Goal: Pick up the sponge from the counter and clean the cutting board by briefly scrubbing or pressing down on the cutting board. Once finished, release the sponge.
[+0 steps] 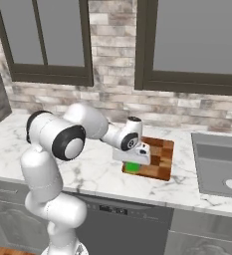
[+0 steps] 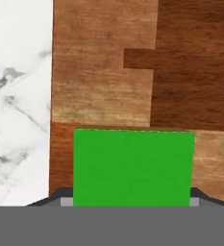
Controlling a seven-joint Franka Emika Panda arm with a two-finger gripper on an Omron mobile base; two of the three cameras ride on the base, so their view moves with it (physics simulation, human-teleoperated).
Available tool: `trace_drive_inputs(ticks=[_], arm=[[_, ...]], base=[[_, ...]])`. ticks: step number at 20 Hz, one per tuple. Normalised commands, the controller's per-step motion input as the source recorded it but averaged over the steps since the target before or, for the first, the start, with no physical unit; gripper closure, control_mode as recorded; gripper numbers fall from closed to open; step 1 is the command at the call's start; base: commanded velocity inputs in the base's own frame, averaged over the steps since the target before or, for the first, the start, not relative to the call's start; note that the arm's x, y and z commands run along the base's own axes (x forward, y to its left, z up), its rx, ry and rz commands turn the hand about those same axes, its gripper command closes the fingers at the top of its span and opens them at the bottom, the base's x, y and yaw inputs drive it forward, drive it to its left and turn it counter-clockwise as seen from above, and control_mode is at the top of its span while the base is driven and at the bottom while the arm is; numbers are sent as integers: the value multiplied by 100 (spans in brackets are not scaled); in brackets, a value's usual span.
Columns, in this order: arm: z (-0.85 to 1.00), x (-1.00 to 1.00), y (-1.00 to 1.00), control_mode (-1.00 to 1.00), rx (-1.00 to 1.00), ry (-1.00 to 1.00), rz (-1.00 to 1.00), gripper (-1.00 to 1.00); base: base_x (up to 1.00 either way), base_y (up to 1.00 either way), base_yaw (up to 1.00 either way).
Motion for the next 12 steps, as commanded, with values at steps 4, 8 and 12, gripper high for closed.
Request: trace_drive_inputs(ticks=[4, 8, 12], arm=[[-39, -2, 4, -100, -3, -2, -7, 100], [-59, 7, -61, -100, -6, 0, -5, 100], [-51, 15, -90, -100, -10, 0, -4, 100]], base=[[0, 0, 0], [0, 0, 0], [0, 0, 0]])
